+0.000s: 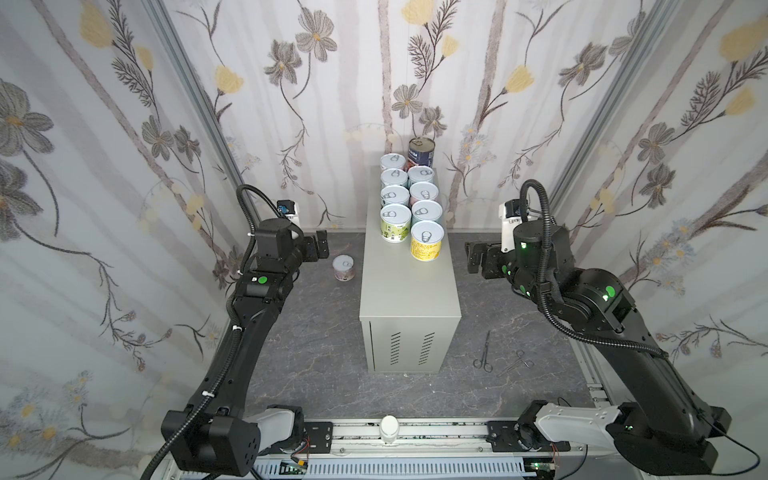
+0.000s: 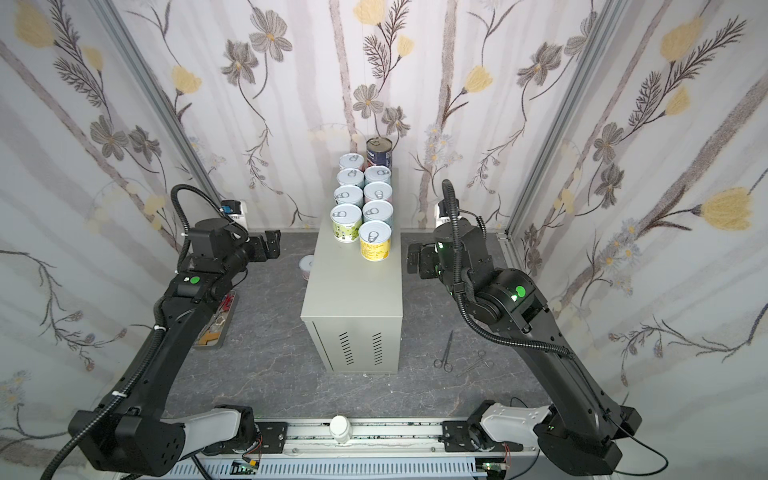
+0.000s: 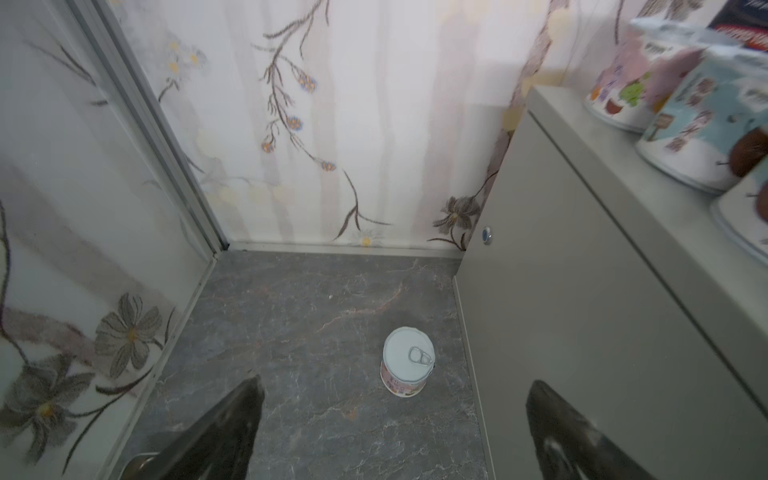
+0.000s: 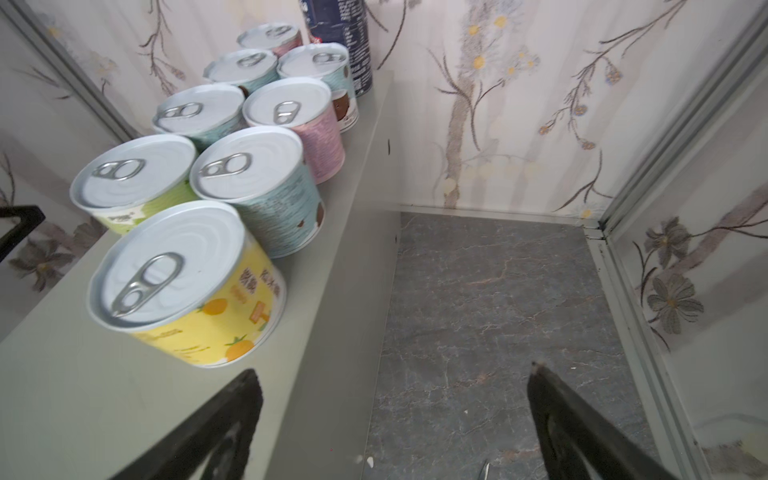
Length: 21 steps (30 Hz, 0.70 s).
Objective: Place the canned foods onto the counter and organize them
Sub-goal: 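Withdraw the right gripper while lowering the left gripper toward the pink floor can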
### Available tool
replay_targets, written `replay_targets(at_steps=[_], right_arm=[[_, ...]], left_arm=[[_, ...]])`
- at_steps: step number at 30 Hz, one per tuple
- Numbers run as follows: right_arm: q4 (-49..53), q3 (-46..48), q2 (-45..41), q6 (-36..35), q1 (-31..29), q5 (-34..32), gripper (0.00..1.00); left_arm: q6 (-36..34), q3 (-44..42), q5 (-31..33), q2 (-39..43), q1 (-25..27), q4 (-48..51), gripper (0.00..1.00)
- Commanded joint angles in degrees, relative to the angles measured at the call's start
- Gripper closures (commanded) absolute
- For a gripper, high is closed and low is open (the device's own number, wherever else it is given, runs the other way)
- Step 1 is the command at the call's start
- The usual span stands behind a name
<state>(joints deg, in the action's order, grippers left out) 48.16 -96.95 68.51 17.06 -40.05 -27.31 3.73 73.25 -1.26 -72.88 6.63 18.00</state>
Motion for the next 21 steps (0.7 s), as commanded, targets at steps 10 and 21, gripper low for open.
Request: replay_targets(at_steps=[10,21], right_arm=[[-19.1,11.1,-2.8,-6.6,15.3,13.0,0.0],[-24.4,18.3,-0.5,-5.3,22.1,22.3,0.0]], left_arm=[[7.4,5.3,2.0,-19.7,0.2,1.4,0.0],[9.7,17.7,0.8,-40.2,1.6,4.0,0.0]])
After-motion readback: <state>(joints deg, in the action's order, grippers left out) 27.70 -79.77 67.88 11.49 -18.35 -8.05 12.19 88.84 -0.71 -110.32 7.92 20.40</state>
